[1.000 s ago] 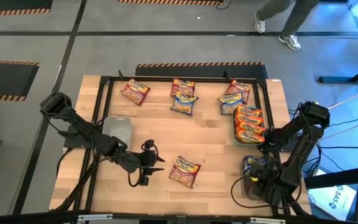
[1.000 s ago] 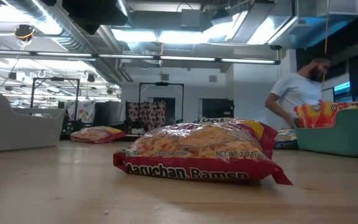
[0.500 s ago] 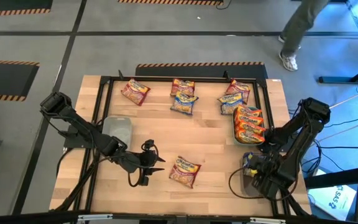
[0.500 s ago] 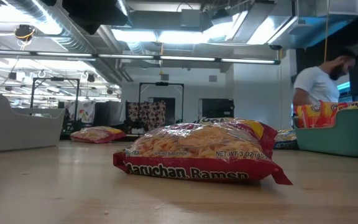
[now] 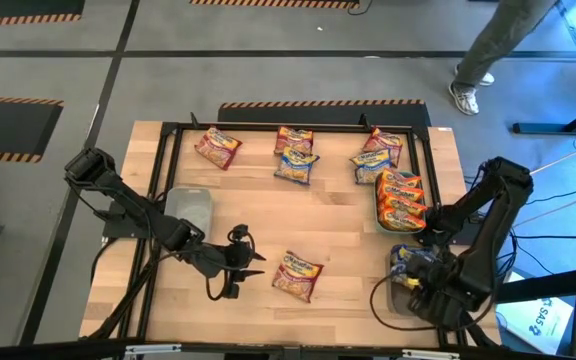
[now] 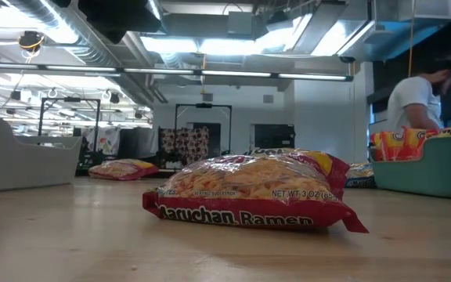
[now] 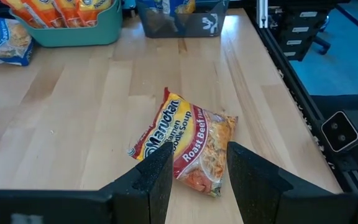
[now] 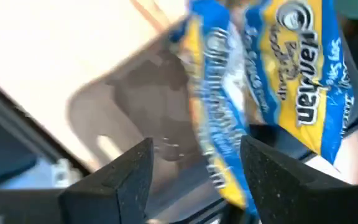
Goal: Sort Maruchan noodles
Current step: Put the blue noodle pack into the black bin
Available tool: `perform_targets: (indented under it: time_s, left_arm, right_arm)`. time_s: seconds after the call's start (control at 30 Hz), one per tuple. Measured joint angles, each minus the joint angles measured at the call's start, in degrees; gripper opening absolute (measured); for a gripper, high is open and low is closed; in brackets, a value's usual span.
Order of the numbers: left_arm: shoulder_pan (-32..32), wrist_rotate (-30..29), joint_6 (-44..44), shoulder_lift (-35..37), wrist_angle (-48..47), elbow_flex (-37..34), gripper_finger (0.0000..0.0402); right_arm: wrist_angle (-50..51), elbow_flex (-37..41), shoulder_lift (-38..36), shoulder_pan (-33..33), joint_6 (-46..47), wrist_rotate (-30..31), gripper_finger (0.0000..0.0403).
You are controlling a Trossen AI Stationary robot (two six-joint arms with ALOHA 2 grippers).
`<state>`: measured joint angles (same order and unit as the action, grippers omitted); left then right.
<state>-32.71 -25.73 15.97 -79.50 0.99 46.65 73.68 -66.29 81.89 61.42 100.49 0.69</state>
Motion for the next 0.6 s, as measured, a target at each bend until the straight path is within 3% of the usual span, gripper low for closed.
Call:
perform_targets:
  time_s: [0.1,0.33,0.43,0.6]
  left_arm:
    - [0.9,-0.3,0.3,0.0,0.0,0.0,0.0145]
    - [4.5,0.2,3.4,0.0,-0.3,0.0,0.0157]
    - [6.2,0.3,3.5,0.0,-0.5,0.0,0.0172]
    - [10.4,0.3,3.4,0.0,-0.5,0.0,0.0191]
  right_arm:
    - [0.1,-2.5,0.0,0.0,0.1,6.5,0.0224]
    - [-0.2,-2.5,0.0,-3.5,-3.4,31.4,0.0224]
    - [-0.8,-1.0,0.0,-7.4,-6.6,35.7,0.0224]
    - [-5.4,3.4,0.0,-17.0,-18.0,37.2,0.0224]
